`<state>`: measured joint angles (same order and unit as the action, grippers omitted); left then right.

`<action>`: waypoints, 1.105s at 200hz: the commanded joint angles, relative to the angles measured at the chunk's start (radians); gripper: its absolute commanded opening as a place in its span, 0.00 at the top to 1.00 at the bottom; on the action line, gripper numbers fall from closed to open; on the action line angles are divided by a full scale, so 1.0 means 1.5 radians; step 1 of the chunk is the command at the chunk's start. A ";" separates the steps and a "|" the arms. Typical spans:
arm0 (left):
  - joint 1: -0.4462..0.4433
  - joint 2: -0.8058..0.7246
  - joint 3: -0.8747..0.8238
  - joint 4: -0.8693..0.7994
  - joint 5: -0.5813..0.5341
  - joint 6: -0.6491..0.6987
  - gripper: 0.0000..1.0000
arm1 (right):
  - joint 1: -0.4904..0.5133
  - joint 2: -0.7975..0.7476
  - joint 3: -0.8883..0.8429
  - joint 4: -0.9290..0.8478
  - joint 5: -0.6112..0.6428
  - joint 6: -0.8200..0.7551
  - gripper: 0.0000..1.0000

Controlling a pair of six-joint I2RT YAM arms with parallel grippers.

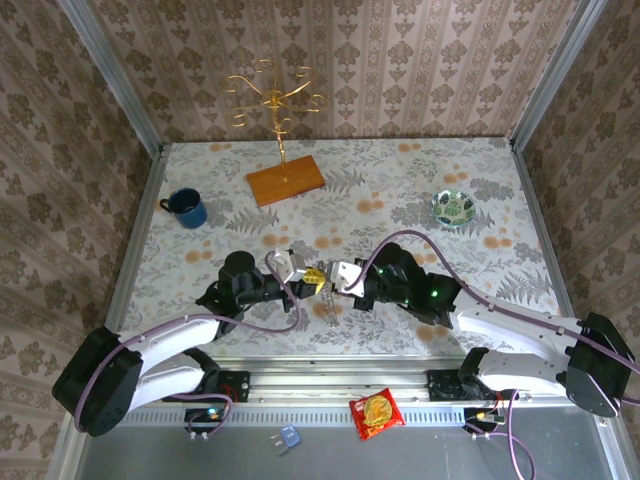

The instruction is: Put the keys on the keyring

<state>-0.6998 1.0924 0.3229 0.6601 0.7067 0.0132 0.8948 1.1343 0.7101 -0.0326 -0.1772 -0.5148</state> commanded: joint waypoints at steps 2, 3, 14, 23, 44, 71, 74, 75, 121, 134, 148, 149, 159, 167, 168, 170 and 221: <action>-0.003 0.001 0.004 0.039 0.013 -0.011 1.00 | 0.014 0.014 0.032 -0.024 -0.038 -0.023 1.00; -0.003 0.001 0.004 0.039 0.013 -0.012 1.00 | 0.014 0.015 0.032 -0.024 -0.038 -0.024 1.00; -0.004 0.000 0.003 0.040 0.014 -0.010 1.00 | 0.014 0.014 0.031 -0.024 -0.037 -0.025 1.00; -0.002 0.000 0.002 0.041 0.014 -0.009 1.00 | 0.015 0.012 0.032 -0.027 -0.033 -0.029 1.00; -0.003 0.000 -0.001 0.042 0.016 -0.006 1.00 | 0.013 0.003 0.026 -0.032 -0.021 -0.031 1.00; -0.003 -0.001 -0.005 0.046 0.018 0.006 1.00 | 0.010 -0.011 0.015 -0.035 0.008 -0.019 0.76; -0.003 -0.001 -0.006 0.046 0.019 0.008 1.00 | 0.009 -0.014 0.013 -0.034 0.007 -0.017 0.74; -0.003 -0.002 -0.006 0.046 0.019 0.009 1.00 | 0.009 -0.015 0.012 -0.034 0.007 -0.016 0.74; -0.003 -0.004 -0.013 0.049 0.030 0.051 1.00 | -0.066 -0.080 -0.001 -0.026 -0.148 0.086 0.71; -0.004 -0.002 -0.012 0.050 0.036 0.065 1.00 | -0.101 -0.081 -0.003 -0.012 -0.217 0.126 0.72; -0.004 0.002 -0.011 0.057 0.046 0.077 1.00 | -0.116 -0.070 -0.002 0.002 -0.245 0.148 0.73; -0.005 0.002 -0.011 0.058 0.047 0.078 1.00 | -0.116 -0.069 -0.002 0.003 -0.246 0.149 0.73; -0.005 0.006 -0.012 0.067 0.054 0.082 1.00 | -0.117 -0.056 0.001 0.007 -0.254 0.151 0.73; -0.004 0.009 -0.012 0.075 0.062 0.086 1.00 | -0.117 -0.042 0.005 0.009 -0.264 0.154 0.73; -0.005 0.009 -0.013 0.076 0.063 0.088 1.00 | -0.117 -0.041 0.006 0.010 -0.265 0.155 0.73; -0.005 0.009 -0.013 0.079 0.065 0.089 1.00 | -0.117 -0.037 0.008 0.010 -0.266 0.155 0.73; -0.005 0.026 -0.012 0.104 0.089 0.094 1.00 | -0.116 0.025 0.026 0.020 -0.295 0.152 0.72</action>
<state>-0.7002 1.1263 0.3069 0.7410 0.7887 0.1284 0.7200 1.1473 0.7227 -0.0261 -0.5591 -0.3054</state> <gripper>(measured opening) 0.053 0.282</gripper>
